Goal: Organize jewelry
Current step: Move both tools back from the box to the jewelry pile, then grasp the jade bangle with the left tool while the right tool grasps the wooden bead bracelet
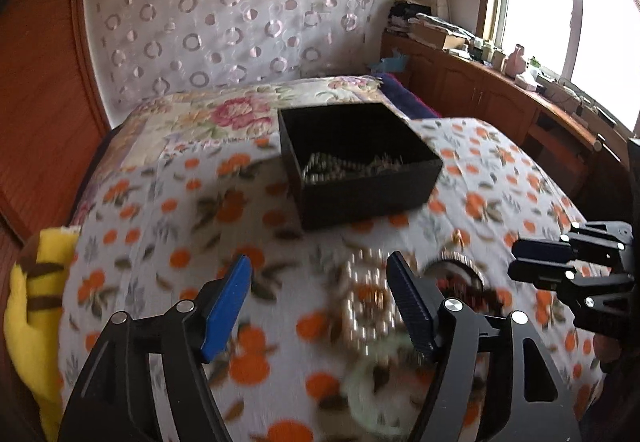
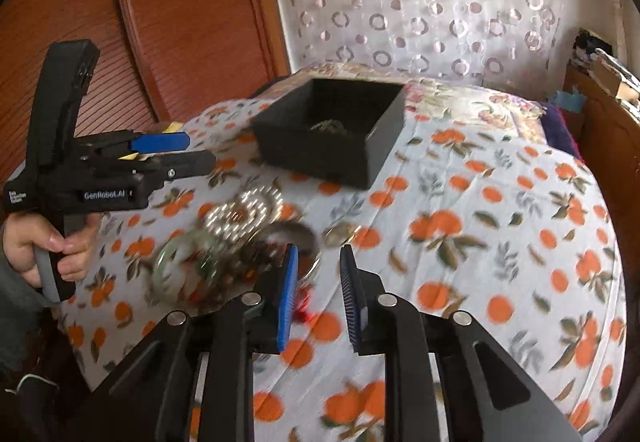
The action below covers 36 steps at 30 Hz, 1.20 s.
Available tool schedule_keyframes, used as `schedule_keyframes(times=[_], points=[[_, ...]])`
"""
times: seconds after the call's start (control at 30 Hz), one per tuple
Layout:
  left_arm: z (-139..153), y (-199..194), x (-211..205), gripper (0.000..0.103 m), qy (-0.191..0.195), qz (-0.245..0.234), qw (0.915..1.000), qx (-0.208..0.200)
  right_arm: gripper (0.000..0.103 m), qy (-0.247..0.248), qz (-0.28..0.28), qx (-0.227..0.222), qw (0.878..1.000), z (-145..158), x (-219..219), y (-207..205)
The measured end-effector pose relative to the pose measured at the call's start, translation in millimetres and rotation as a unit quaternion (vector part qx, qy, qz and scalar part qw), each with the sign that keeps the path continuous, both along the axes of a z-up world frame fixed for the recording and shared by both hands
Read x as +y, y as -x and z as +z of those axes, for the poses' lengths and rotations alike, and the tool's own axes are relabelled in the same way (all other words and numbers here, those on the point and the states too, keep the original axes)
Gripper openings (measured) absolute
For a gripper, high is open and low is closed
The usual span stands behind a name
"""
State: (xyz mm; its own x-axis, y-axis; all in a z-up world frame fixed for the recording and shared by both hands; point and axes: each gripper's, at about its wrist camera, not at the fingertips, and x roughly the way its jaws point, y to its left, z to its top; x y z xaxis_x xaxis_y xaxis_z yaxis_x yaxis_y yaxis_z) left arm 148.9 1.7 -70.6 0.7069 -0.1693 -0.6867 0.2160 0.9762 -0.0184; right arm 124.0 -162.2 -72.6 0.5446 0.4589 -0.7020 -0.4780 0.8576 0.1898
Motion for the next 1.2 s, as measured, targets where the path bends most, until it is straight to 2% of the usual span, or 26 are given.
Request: schedule_keyframes(times=[0.3, 0.33, 0.63, 0.8, 0.83, 0.87, 0.93, 0.97, 1.0, 1.03, 1.17, 1.2], points=[[-16, 36, 2, 0.072, -0.006, 0.007, 0.9999, 0.009, 0.023, 0.024, 0.003, 0.037, 0.999, -22, 19, 4], [-18, 38, 2, 0.072, -0.006, 0.006, 0.9999, 0.01, 0.015, 0.022, 0.007, 0.036, 0.999, -20, 19, 5], [-26, 47, -3, 0.073, -0.007, 0.002, 0.9998, 0.018, 0.015, 0.017, 0.004, -0.033, 0.999, 20, 11, 32], [-29, 47, -3, 0.071, -0.002, -0.006, 0.9997, 0.026, 0.015, 0.016, 0.0, -0.055, 0.998, 40, 3, 39], [-30, 47, -2, 0.062, 0.004, -0.009, 0.9995, 0.029, 0.015, 0.016, -0.001, -0.057, 0.998, 42, 1, 40], [-31, 47, -2, 0.057, 0.007, -0.012, 0.9993, 0.036, 0.015, 0.016, -0.003, -0.059, 0.998, 44, -1, 41], [-34, 47, -2, 0.038, 0.012, -0.015, 0.9988, 0.044, 0.015, 0.015, -0.006, -0.061, 0.998, 46, -5, 43], [-36, 47, -2, 0.035, 0.01, -0.016, 0.9986, 0.05, 0.015, 0.015, -0.007, -0.061, 0.998, 45, -6, 42], [-38, 47, -3, 0.027, 0.006, -0.017, 0.9984, 0.054, 0.015, 0.014, -0.008, -0.06, 0.998, 45, -7, 42], [-40, 47, -4, 0.022, 0.003, -0.017, 0.9982, 0.057, 0.015, 0.013, -0.01, -0.058, 0.998, 44, -9, 41], [-42, 45, -3, 0.019, 0.0, -0.016, 0.9983, 0.057, 0.015, 0.013, -0.012, -0.054, 0.998, 40, -9, 39], [-41, 45, -4, 0.011, 0.0, -0.016, 0.9982, 0.057, 0.015, 0.013, -0.013, -0.054, 0.998, 40, -9, 39]])
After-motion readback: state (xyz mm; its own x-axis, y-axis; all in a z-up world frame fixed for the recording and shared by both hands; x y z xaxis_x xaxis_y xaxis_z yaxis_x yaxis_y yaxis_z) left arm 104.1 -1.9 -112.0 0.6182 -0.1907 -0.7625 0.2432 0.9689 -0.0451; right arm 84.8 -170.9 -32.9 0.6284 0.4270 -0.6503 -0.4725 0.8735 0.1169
